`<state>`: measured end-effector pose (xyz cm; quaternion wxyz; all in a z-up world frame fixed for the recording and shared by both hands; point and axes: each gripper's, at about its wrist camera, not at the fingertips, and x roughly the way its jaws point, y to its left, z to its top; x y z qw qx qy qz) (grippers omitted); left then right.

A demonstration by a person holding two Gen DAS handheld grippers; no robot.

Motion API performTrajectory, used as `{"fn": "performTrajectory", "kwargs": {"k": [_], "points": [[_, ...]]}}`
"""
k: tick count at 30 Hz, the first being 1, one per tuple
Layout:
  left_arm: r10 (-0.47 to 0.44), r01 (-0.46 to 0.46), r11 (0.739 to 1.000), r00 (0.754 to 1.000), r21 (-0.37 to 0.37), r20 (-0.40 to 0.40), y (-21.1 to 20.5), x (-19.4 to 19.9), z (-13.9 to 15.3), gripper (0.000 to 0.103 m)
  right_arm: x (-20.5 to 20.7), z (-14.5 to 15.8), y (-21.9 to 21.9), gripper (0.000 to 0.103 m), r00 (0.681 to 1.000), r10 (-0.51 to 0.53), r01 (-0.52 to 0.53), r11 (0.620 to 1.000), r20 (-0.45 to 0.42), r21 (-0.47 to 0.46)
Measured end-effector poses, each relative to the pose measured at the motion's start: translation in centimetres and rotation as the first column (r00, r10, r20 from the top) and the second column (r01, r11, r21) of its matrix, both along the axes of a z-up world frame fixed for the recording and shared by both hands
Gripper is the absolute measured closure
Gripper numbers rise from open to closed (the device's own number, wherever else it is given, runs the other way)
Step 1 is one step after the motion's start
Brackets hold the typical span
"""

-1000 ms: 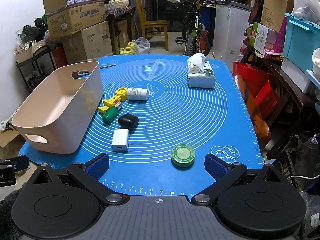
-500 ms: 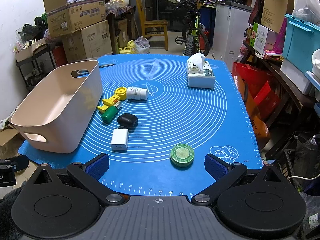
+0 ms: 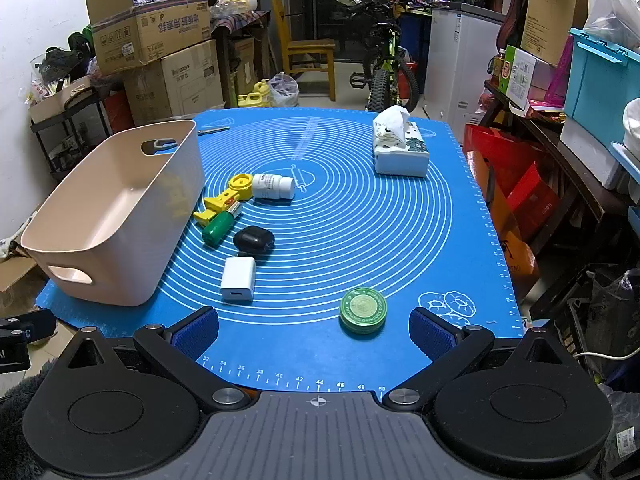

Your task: Organize rigid objects

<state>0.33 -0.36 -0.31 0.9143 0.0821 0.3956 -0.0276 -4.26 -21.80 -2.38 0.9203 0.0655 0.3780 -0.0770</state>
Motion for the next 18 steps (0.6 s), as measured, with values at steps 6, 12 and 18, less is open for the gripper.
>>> {"fn": "performTrajectory", "kwargs": {"k": [6,12,18], "points": [[0.001,-0.001,1.0,1.0,-0.006,-0.006,0.2,0.2,0.1,0.0,0.0,0.1,0.0,0.002,1.0,0.001,-0.001,1.0,0.001,-0.002],[-0.005,0.004,1.0,0.999,-0.022,-0.032,1.2,1.4,0.4,0.0,0.5,0.0,-0.7,0.002,1.0,-0.006,0.006,1.0,0.006,-0.001],[0.026,-0.027,0.999,0.999,-0.027,-0.024,3.1,3.5,0.8,0.0,2.2,-0.7,-1.9,0.002,1.0,-0.014,0.014,0.999,0.008,-0.028]]}}
